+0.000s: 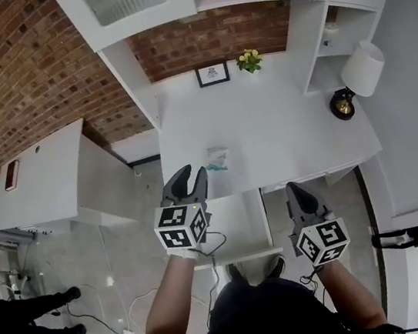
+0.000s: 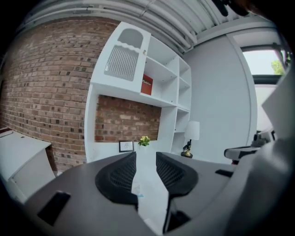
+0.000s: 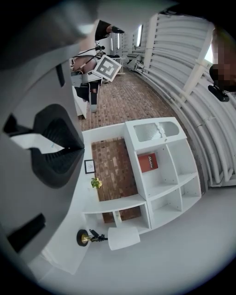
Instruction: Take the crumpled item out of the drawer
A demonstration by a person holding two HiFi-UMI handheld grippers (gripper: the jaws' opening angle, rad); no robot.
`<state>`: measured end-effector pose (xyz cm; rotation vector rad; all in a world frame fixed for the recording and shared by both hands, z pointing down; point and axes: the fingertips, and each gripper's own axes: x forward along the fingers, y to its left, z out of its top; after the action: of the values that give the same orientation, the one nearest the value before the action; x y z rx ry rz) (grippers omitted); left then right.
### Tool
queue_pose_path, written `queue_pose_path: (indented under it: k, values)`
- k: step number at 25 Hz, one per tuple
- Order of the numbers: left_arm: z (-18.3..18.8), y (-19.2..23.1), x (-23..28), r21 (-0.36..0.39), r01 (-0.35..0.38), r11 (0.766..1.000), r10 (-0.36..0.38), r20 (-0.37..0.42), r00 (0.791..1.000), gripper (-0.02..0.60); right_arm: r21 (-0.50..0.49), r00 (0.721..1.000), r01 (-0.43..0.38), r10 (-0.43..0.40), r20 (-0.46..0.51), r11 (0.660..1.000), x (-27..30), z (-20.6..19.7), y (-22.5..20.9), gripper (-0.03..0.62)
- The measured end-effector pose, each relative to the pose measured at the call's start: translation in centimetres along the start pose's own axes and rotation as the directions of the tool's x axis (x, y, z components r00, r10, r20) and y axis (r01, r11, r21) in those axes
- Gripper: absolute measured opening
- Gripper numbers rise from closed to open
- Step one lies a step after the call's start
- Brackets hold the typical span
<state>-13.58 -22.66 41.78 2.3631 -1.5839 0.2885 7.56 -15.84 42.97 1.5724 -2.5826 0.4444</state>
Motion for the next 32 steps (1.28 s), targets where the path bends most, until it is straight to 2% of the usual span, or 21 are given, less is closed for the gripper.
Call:
queue_pose_path:
  k: [6, 10, 14, 17, 21, 23, 29, 32]
  values:
    - [3.2, -1.3, -4.2, 0.015, -0.032, 0.999, 0.031, 0.086, 0.996, 0.114, -0.057, 0.996, -0.061, 0.065, 0.066, 0.997, 0.4, 3.4, 1.7, 0.000]
    - [5.2, -2.3, -6.8, 0.096, -0.055, 0.994, 0.039, 0.156, 0.987, 0.114, -0.091, 0.990, -0.060, 0.071, 0.118, 0.994, 0.1, 6.1, 2.0, 0.000]
    - [7.4, -3.1, -9.0, 0.158, -0.077, 0.984, 0.041, 0.222, 0.974, 0.114, -0.190, 0.980, -0.058, 0.092, 0.175, 0.980, -0.4, 9.0, 3.1, 0.000]
    - [8.5, -3.2, -10.4, 0.145, -0.083, 0.986, 0.043, 0.260, 0.965, 0.114, -0.258, 0.970, -0.054, 0.112, 0.215, 0.965, -0.9, 10.6, 4.2, 0.000]
    - [8.0, -3.0, -11.0, 0.088, -0.068, 0.994, 0.042, 0.268, 0.963, 0.114, -0.353, 0.958, -0.047, 0.142, 0.249, 0.934, -1.0, 12.1, 5.4, 0.000]
    - [7.4, -3.1, -11.2, 0.095, -0.074, 0.993, 0.047, 0.259, 0.965, 0.114, -0.391, 0.955, -0.036, 0.147, 0.258, 0.920, -1.0, 12.5, 5.6, 0.000]
    - [7.9, -3.1, -11.8, 0.156, -0.089, 0.984, 0.043, 0.279, 0.959, 0.114, -0.378, 0.954, -0.022, 0.133, 0.269, 0.925, -0.7, 13.1, 5.7, 0.000]
    - [8.5, -3.0, -12.1, 0.160, -0.091, 0.983, 0.039, 0.299, 0.953, 0.112, -0.376, 0.954, -0.027, 0.136, 0.266, 0.926, -0.4, 13.0, 5.9, 0.000]
